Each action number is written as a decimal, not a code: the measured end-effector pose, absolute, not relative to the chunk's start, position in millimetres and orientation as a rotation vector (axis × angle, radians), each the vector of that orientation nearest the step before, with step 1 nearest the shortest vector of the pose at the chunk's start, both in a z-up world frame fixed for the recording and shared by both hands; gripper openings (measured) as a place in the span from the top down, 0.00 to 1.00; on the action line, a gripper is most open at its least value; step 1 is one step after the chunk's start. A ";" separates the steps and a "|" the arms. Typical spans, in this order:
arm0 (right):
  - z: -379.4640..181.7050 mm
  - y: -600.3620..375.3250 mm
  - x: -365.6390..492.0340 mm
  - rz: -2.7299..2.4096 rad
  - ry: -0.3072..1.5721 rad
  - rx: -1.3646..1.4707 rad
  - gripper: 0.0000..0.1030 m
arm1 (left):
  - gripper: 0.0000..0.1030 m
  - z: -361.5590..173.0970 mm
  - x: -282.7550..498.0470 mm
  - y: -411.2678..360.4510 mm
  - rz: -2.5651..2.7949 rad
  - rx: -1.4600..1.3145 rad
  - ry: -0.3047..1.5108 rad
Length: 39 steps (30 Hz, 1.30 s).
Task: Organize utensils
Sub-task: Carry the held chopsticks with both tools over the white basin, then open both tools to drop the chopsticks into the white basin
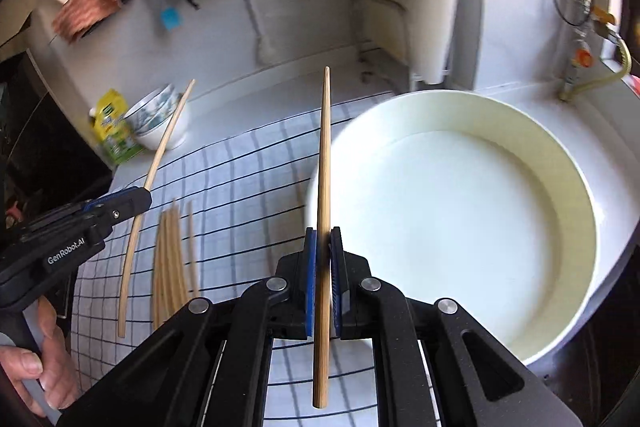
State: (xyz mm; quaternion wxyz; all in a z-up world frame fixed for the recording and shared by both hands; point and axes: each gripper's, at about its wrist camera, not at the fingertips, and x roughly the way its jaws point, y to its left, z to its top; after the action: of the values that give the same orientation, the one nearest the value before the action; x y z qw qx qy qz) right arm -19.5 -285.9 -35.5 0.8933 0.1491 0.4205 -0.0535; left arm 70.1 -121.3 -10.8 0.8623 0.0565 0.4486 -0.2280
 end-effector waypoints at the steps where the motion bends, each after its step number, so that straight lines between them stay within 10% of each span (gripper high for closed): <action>1: -35.1 -298.7 -23.7 -0.144 0.866 0.321 0.94 | 0.93 -8.2 71.1 -141.7 -0.533 0.125 0.942; 23: -91.9 -418.5 -25.0 -0.315 0.942 0.468 0.93 | 0.93 -60.5 87.1 -326.4 -0.756 0.308 1.046; 29: -88.3 -425.0 -24.5 -0.327 0.929 0.473 0.90 | 0.62 -56.3 91.8 -317.5 -0.719 0.291 1.038; 39: -73.8 -414.7 -33.1 -0.333 0.910 0.450 0.87 | 0.61 -41.8 88.3 -292.3 -0.693 0.279 1.022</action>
State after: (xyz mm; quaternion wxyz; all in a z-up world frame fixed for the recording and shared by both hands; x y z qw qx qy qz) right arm -33.1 -414.7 -73.8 0.8608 0.2143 0.4336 -0.1585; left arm 88.3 -292.3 -41.8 0.8062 0.1303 0.4776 -0.3239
